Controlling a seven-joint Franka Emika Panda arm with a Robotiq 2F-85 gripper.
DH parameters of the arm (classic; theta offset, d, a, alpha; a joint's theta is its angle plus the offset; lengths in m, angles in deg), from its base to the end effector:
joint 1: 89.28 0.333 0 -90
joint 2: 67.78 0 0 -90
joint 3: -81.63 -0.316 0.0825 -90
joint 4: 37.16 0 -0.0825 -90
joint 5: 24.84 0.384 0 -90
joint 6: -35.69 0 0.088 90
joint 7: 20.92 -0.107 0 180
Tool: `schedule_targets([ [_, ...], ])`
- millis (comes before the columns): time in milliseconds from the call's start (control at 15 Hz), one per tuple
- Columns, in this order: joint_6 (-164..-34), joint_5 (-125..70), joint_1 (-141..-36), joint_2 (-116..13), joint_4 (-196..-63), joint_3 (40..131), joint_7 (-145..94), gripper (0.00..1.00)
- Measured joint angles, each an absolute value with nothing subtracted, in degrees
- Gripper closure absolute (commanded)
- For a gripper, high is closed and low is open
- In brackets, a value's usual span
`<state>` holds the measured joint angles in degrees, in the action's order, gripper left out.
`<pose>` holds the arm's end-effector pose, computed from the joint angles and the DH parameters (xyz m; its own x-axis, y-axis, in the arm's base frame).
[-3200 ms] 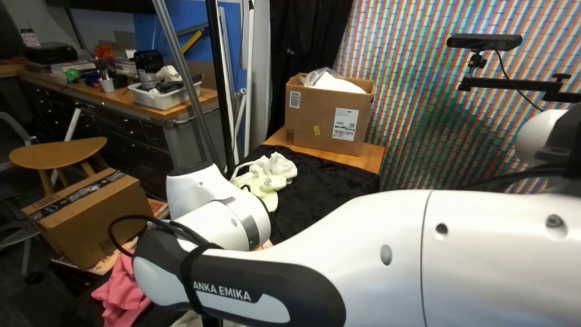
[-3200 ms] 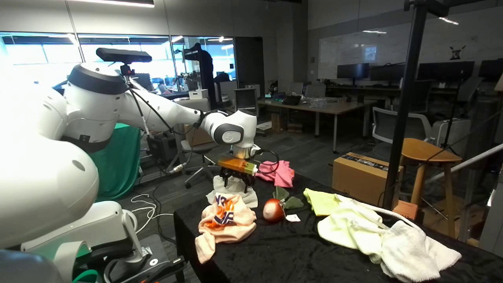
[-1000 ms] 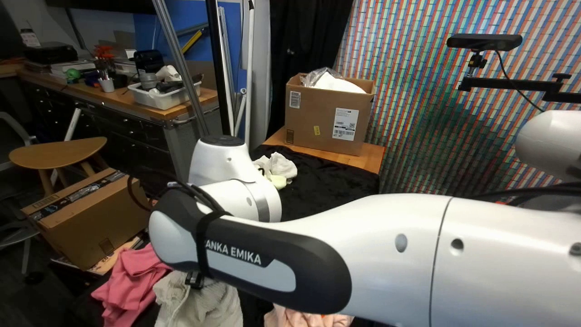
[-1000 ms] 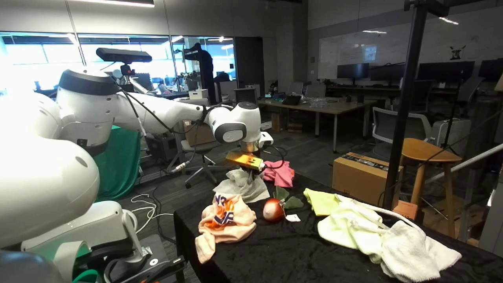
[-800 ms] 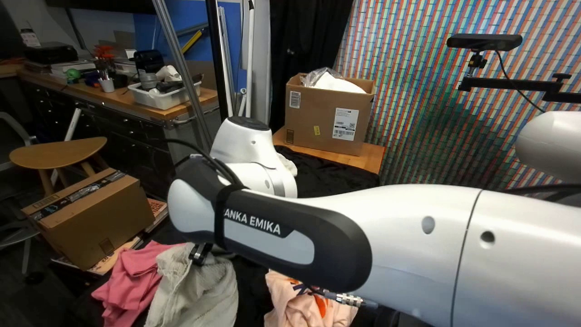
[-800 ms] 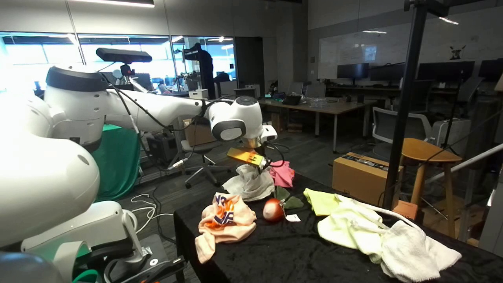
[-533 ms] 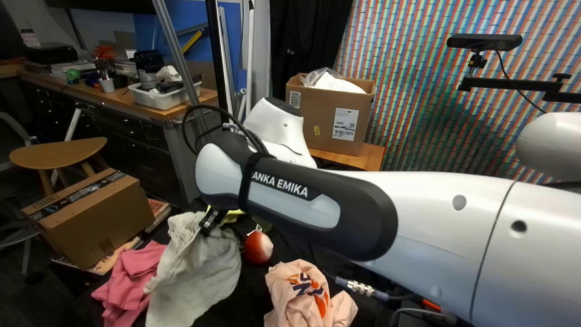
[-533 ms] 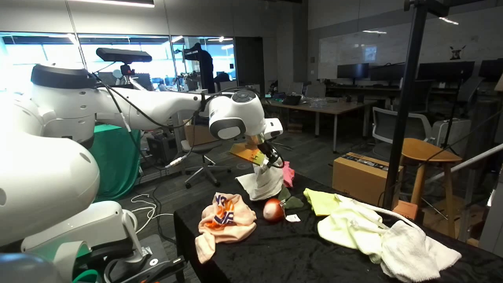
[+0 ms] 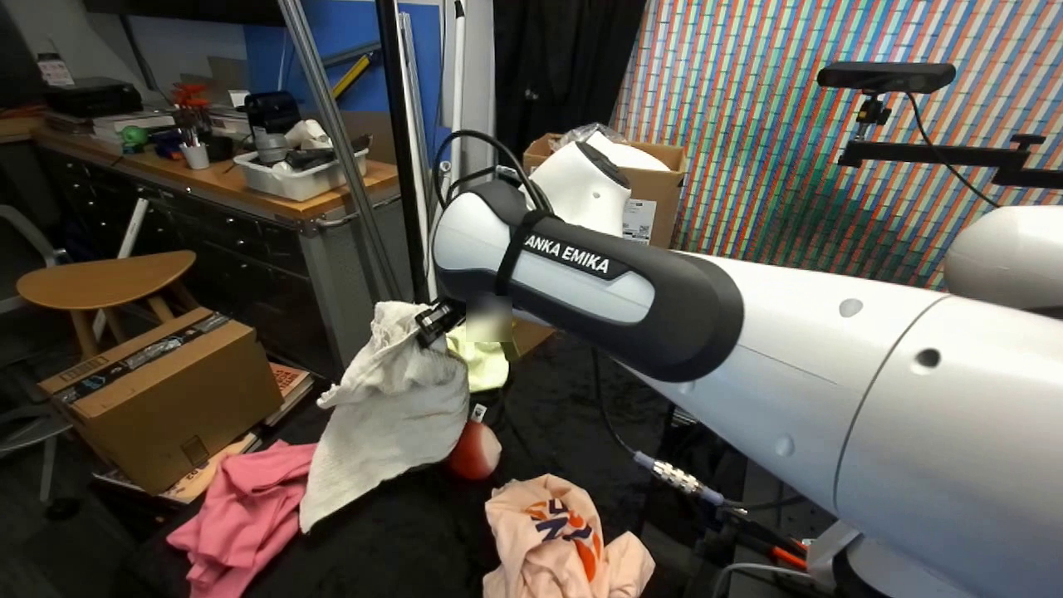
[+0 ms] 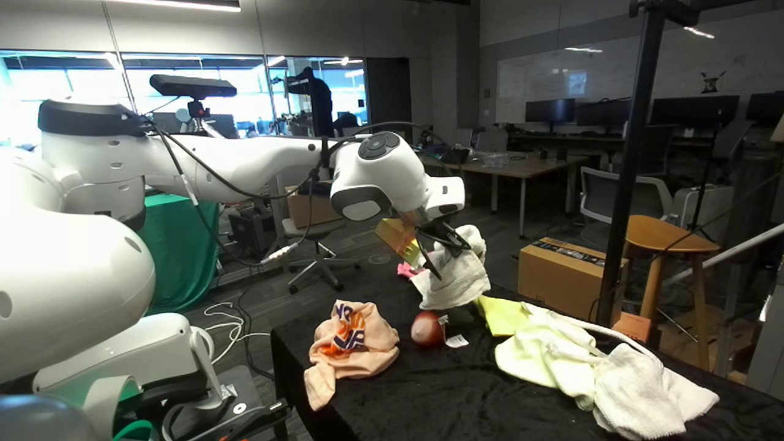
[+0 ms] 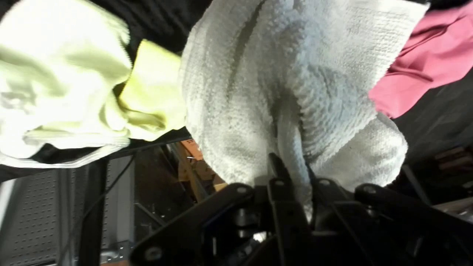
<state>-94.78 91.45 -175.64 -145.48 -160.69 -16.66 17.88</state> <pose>0.5496 0.1611 0.2546 0.7888 -0.1283 0.6011 -0.0220 -0.9832 -0.1809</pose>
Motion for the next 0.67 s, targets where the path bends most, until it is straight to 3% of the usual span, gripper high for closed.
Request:
schedule_targets([
  [667, -103.3, 90.0, -177.7, -150.2, -164.7, -17.2, -4.5, 0.91],
])
